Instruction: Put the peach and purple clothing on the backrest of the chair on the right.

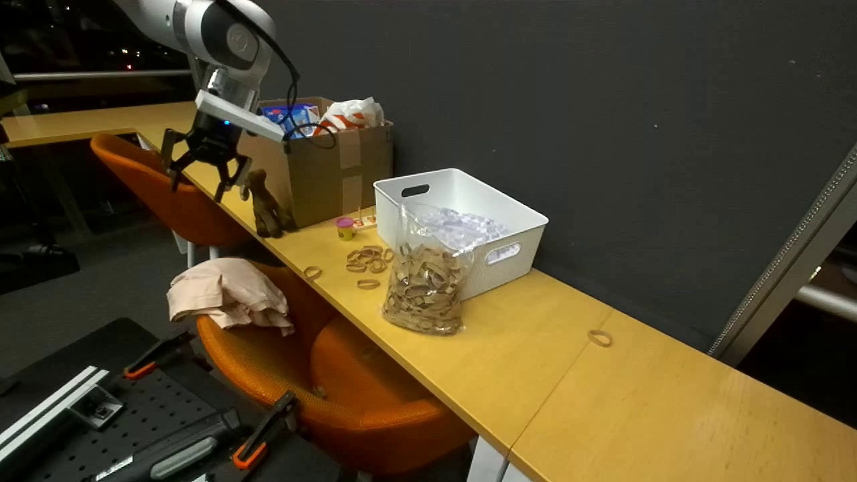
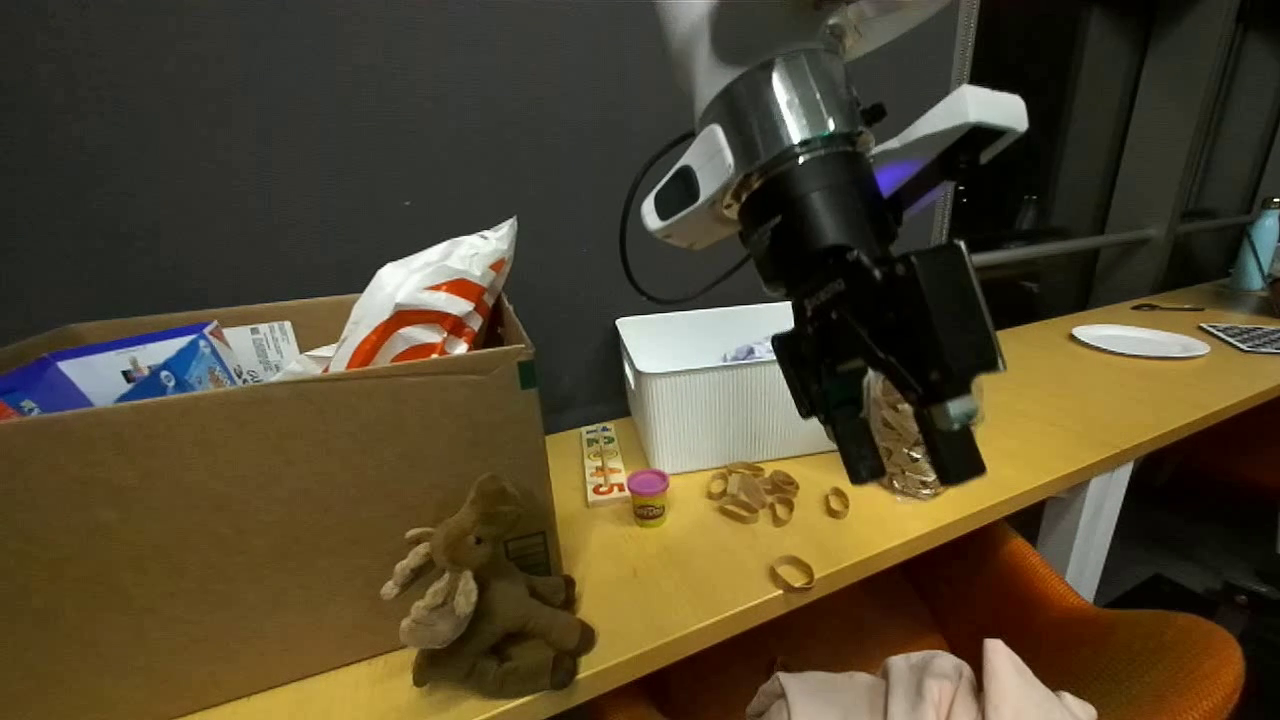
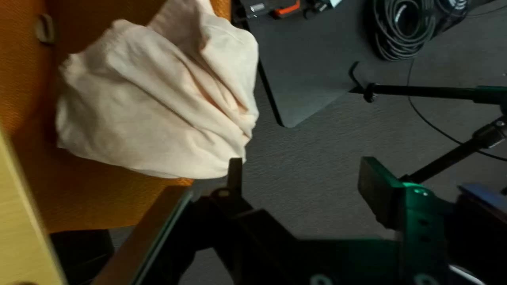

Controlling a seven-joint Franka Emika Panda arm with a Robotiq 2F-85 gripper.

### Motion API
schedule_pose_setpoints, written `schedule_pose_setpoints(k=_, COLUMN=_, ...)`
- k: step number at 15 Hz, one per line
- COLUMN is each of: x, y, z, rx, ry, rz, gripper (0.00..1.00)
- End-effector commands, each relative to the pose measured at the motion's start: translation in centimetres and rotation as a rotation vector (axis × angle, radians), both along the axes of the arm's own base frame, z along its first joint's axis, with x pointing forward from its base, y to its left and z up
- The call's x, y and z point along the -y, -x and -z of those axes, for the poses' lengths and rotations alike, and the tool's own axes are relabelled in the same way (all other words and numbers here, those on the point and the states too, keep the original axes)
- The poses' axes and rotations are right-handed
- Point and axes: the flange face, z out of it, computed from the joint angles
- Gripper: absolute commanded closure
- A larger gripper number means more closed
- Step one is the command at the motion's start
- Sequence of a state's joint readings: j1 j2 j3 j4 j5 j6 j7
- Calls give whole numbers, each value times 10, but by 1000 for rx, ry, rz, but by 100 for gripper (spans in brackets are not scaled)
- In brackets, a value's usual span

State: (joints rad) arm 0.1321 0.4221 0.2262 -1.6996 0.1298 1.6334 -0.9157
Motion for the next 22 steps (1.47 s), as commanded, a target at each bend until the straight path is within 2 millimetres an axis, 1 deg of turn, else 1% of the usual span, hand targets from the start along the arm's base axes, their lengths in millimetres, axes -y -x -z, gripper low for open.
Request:
schedule_pose_setpoints(k=1, x=68, y=-36, z=-61, rx=172, ry=93, rz=51, gripper=0)
schedule_pose_setpoints(k=3, x=116, y=-59, z=-91, rx=276, ry=138, rz=96, gripper=0)
schedule_pose_setpoints(k=6, x=193, y=-96, z=-133, rx=438, ry=172, rz=198, gripper=0)
schedule_pose_setpoints(k=8, x=243, y=-120, z=-153, rx=550, ry=176, rz=274, gripper=0)
schedule_pose_setpoints(k=10, x=290, y=-146, z=-163, rx=674, ry=202, rz=318, gripper=0)
schedule_pose_setpoints(k=11, x=312, y=-158, z=-165, rx=734, ry=215, rz=342, gripper=0)
schedule_pose_setpoints(k=13, x=350, y=-182, z=-155, rx=847, ry=241, rz=398, gripper=0)
schedule_pose_setpoints(k=14, x=366, y=-194, z=-145, rx=903, ry=255, rz=416, gripper=0)
schedule_pose_setpoints(k=15, x=379, y=-205, z=-132, rx=950, ry=261, rz=433, gripper=0)
schedule_pose_setpoints(k=17, x=400, y=-224, z=-99, rx=1008, ry=271, rz=453, gripper=0)
schedule_pose_setpoints(k=19, x=408, y=-237, z=-54, rx=1007, ry=280, rz=469, gripper=0)
schedule_pose_setpoints(k=22, x=398, y=-247, z=5, rx=976, ry=265, rz=491, gripper=0)
